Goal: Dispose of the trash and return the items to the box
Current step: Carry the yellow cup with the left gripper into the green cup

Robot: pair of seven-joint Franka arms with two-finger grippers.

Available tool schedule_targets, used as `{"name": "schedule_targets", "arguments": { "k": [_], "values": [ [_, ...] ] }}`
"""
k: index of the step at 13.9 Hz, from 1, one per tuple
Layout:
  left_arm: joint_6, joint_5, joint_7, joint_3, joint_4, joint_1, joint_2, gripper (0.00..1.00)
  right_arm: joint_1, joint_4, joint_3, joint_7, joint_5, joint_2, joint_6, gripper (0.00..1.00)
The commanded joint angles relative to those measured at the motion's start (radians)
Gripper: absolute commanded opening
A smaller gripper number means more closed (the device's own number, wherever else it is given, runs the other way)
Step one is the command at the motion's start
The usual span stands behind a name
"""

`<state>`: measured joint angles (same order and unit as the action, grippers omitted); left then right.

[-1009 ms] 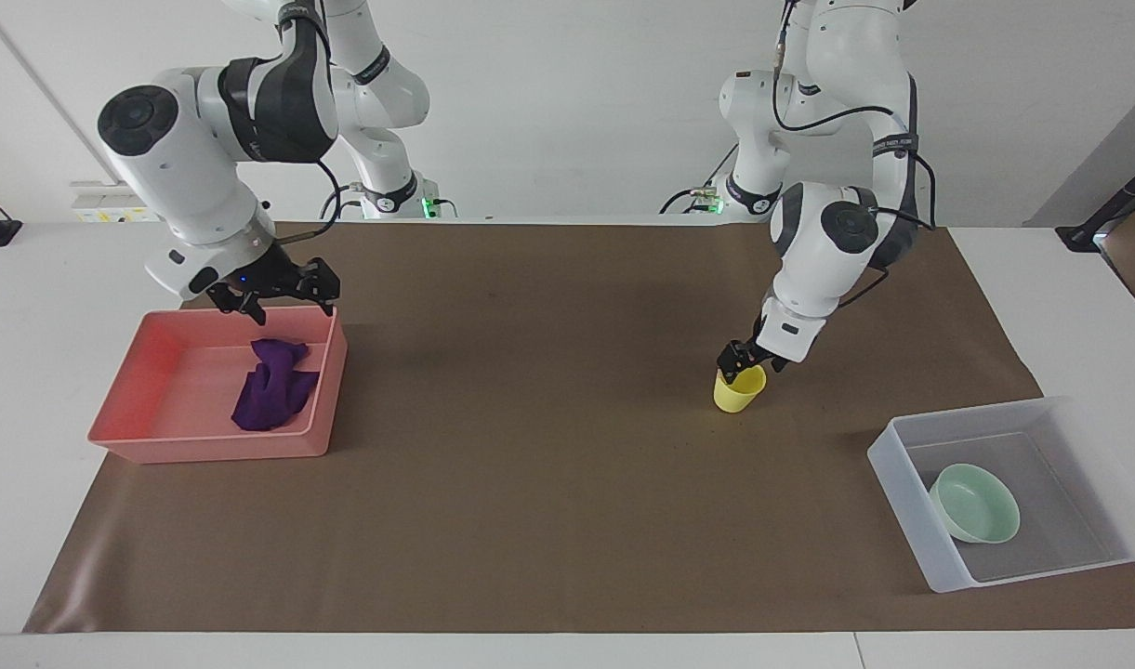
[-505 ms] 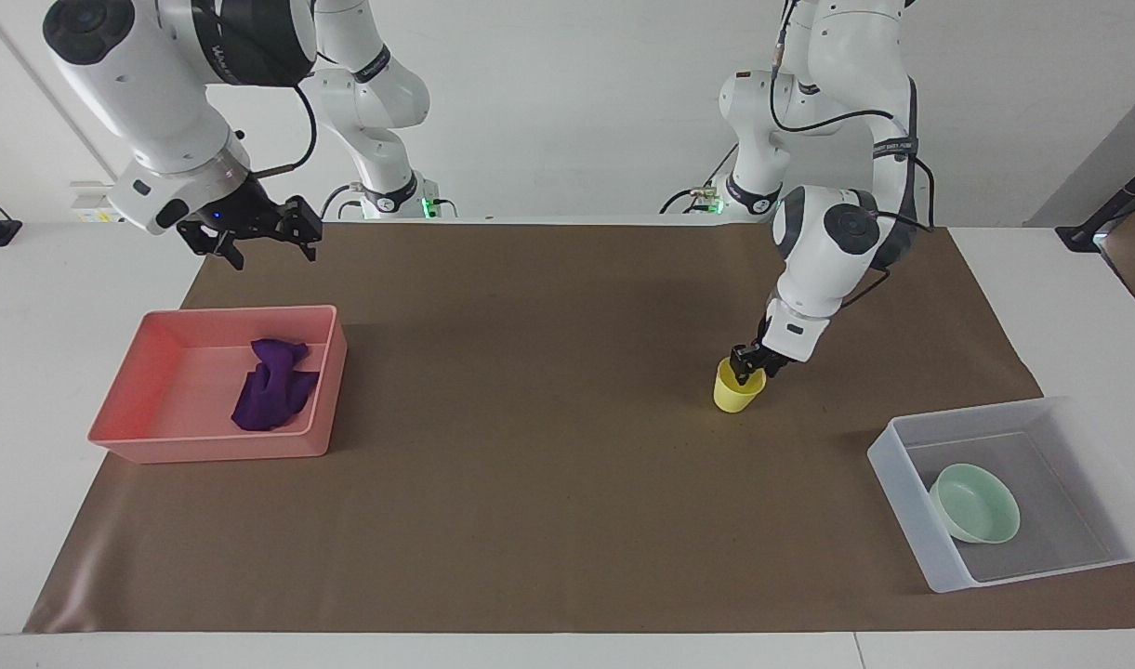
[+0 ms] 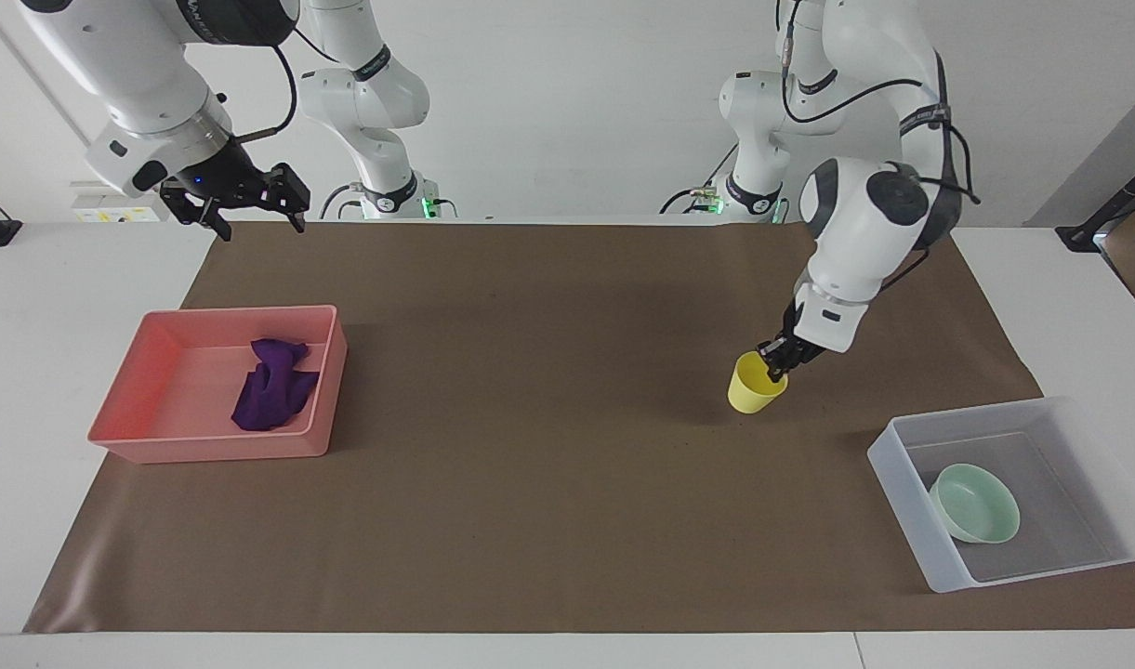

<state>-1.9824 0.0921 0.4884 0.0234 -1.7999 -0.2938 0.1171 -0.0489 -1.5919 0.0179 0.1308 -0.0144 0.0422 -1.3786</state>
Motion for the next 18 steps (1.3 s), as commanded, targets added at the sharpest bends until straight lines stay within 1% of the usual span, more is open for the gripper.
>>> {"name": "schedule_targets", "arguments": {
  "k": [1,2,4,5,6,7,8,10,11,13,14,15,16,17,18],
  "values": [
    [0.262,-0.003,0.006,0.000,0.360,0.105,0.166,0.00,-0.005,-0.036,0.001,0.009,-0.016,0.034,-0.017,1.00],
    [0.255,-0.005,-0.005,0.003,0.394,0.169,0.183,0.00,-0.003,-0.034,-0.003,0.009,-0.016,0.036,-0.019,1.00],
    [0.122,-0.005,-0.089,0.001,0.407,0.286,0.225,0.00,-0.002,-0.034,-0.007,0.007,-0.016,0.036,-0.030,1.00],
    [0.069,-0.003,-0.155,0.001,0.416,0.344,0.258,0.00,0.000,-0.036,-0.007,0.003,-0.016,0.038,-0.036,1.00],
    [0.025,-0.003,-0.201,0.003,0.450,0.372,0.315,0.00,0.010,-0.037,-0.007,-0.008,-0.016,0.039,-0.037,1.00],
    [0.002,-0.005,-0.227,0.003,0.497,0.395,0.375,0.00,0.029,-0.037,-0.009,-0.023,-0.018,0.039,-0.037,1.00],
    [-0.025,-0.005,-0.235,0.004,0.508,0.410,0.422,0.00,0.033,-0.039,-0.013,-0.034,-0.021,0.038,-0.037,1.00],
    [-0.099,-0.003,-0.238,0.004,0.502,0.426,0.469,0.00,0.067,-0.045,-0.035,-0.040,-0.022,0.045,-0.037,1.00],
    [-0.137,-0.009,-0.240,0.004,0.491,0.417,0.487,0.00,0.085,-0.045,-0.068,-0.042,-0.021,0.047,-0.037,1.00],
    [-0.182,-0.008,-0.270,0.003,0.446,0.413,0.493,0.00,0.125,-0.046,-0.101,-0.043,-0.022,0.047,-0.042,1.00],
    [-0.179,0.000,-0.281,0.003,0.439,0.418,0.492,0.05,0.135,-0.046,-0.111,-0.043,-0.021,0.047,-0.051,1.00],
    [-0.170,0.003,-0.280,0.001,0.441,0.420,0.490,0.49,0.150,-0.046,-0.131,-0.043,-0.022,0.047,-0.051,1.00],
    [-0.164,-0.003,-0.278,0.003,0.444,0.409,0.486,0.98,0.156,-0.046,-0.142,-0.042,-0.021,0.047,-0.051,1.00],
    [-0.156,-0.003,-0.277,0.003,0.442,0.401,0.474,1.00,0.158,-0.046,-0.142,-0.039,-0.021,0.045,-0.050,1.00],
    [-0.109,-0.006,-0.281,0.001,0.439,0.391,0.420,1.00,0.159,-0.046,-0.142,-0.039,-0.021,0.035,-0.051,1.00]
  ]
}}
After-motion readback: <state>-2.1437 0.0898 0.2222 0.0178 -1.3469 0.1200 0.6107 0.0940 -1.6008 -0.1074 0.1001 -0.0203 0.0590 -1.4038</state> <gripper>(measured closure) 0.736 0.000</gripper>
